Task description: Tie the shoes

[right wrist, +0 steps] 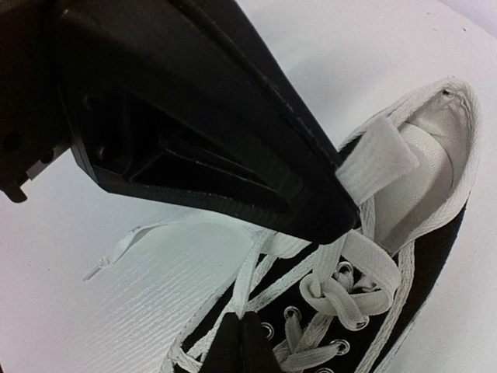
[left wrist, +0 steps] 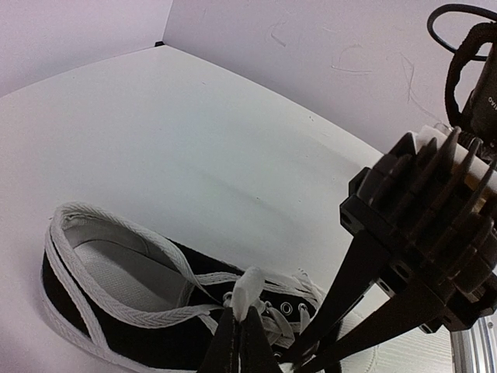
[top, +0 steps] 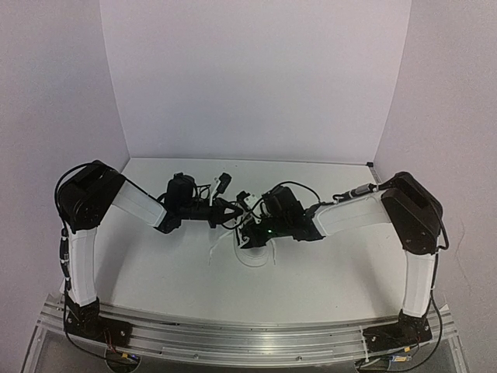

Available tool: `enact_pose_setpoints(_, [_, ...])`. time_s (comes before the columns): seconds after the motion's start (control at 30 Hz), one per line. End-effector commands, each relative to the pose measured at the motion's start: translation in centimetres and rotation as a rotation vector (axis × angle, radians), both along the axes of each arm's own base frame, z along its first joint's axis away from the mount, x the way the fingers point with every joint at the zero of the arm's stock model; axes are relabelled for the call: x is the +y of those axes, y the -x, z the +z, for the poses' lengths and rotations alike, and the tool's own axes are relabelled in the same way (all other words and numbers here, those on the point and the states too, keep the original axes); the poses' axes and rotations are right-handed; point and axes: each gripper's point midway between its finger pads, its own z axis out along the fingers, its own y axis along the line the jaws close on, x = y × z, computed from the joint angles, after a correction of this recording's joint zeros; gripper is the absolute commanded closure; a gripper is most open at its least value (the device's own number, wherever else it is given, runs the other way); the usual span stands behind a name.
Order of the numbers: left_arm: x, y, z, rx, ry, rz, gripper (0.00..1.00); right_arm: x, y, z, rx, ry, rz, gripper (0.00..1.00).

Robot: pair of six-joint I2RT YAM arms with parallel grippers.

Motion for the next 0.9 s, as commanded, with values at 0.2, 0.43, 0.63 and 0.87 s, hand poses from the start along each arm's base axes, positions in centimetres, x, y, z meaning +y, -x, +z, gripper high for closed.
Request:
enact_pose_setpoints(0.2, [0.4,0.8,3.2,-0.156,0.061,-0.042,1.00,-1.9,-1.4,3.0,0.064,-0.146,-0.152,1.00])
enact_pose_setpoints(0.43, [0.7,2.6,1.7,-0.324,0.012,-0.145,1.00,-3.2,-1.9,3.3,0.114,-0.210,-0.219,1.00])
enact_pose_setpoints(0.63, [0.2,4.2,1.1,-0.518,-0.004,-0.249,1.00,-2.2,-1.9,3.3,0.139,-0.244,-0.199,1.00])
enact_pose_setpoints(0.87, [1.1,6.6,-2.1,-0.861,-0.093,-0.418,1.00,-1.9,-1.5,3.2,0.154,-0.253,-0.174,1.00])
